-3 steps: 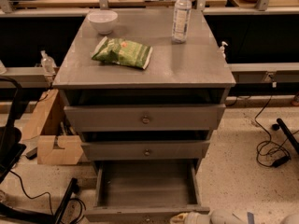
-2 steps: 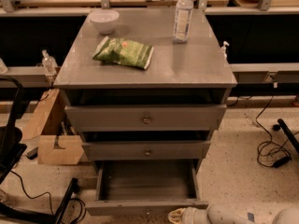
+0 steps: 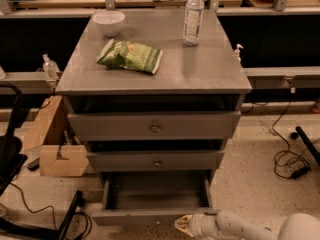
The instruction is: Close bottom drawer
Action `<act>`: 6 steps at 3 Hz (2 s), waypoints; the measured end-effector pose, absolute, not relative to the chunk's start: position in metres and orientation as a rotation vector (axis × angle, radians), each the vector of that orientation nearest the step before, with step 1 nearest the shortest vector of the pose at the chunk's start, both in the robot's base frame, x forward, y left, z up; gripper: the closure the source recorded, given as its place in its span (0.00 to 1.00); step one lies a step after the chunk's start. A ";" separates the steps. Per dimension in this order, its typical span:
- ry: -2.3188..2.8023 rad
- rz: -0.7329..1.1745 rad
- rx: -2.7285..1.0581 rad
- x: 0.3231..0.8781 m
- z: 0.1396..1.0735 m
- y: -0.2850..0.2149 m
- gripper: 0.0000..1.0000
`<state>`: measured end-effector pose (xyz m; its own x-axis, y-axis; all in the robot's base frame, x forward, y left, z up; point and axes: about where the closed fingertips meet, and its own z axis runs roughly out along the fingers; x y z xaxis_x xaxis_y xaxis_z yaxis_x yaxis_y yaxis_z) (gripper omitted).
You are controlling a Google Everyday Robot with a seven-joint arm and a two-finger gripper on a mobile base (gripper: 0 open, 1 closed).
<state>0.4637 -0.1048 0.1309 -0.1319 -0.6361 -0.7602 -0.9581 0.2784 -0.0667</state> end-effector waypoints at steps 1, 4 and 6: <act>1.851 0.587 -1.439 0.465 0.131 -0.103 1.00; 1.813 0.575 -1.460 0.518 0.136 -0.075 1.00; 1.808 0.579 -1.473 0.527 0.137 -0.066 1.00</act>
Offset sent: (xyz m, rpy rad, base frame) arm 0.1248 0.0559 0.0133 0.0000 -0.0749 0.0420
